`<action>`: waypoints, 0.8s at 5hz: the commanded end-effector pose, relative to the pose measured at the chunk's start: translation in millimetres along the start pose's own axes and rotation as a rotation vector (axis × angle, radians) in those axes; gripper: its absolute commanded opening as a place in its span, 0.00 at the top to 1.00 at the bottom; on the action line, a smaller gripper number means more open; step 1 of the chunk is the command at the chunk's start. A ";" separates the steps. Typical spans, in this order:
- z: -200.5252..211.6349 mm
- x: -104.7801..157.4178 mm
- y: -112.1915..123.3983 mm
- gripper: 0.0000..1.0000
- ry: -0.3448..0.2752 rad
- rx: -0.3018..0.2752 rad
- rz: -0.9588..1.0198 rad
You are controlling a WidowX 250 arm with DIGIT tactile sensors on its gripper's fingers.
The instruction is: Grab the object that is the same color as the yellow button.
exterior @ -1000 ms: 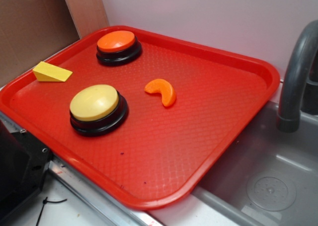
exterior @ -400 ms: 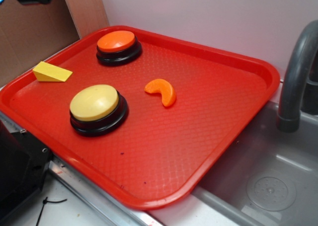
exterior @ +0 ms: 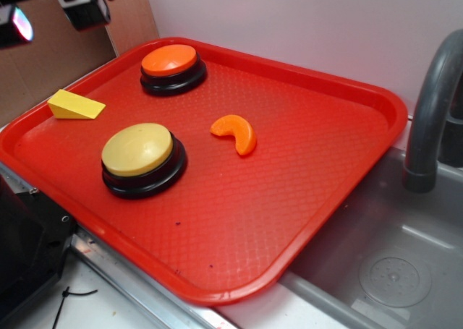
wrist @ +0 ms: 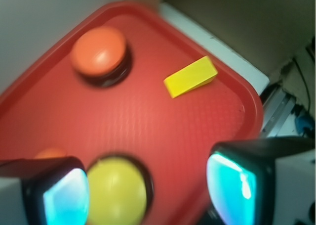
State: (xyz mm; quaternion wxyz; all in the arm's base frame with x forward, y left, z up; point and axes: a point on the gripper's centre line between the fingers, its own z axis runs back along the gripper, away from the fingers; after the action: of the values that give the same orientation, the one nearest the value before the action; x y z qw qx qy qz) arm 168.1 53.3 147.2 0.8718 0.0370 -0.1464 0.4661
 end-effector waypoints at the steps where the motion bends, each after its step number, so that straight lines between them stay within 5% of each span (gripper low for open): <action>1: -58.4 40.7 26.7 0.00 -0.171 0.036 0.497; 4: -124.0 45.8 55.0 0.00 -0.325 0.307 0.955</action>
State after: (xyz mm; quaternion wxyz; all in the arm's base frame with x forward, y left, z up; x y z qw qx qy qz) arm 182.2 143.4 25.0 0.5201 0.1748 -0.1921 0.8137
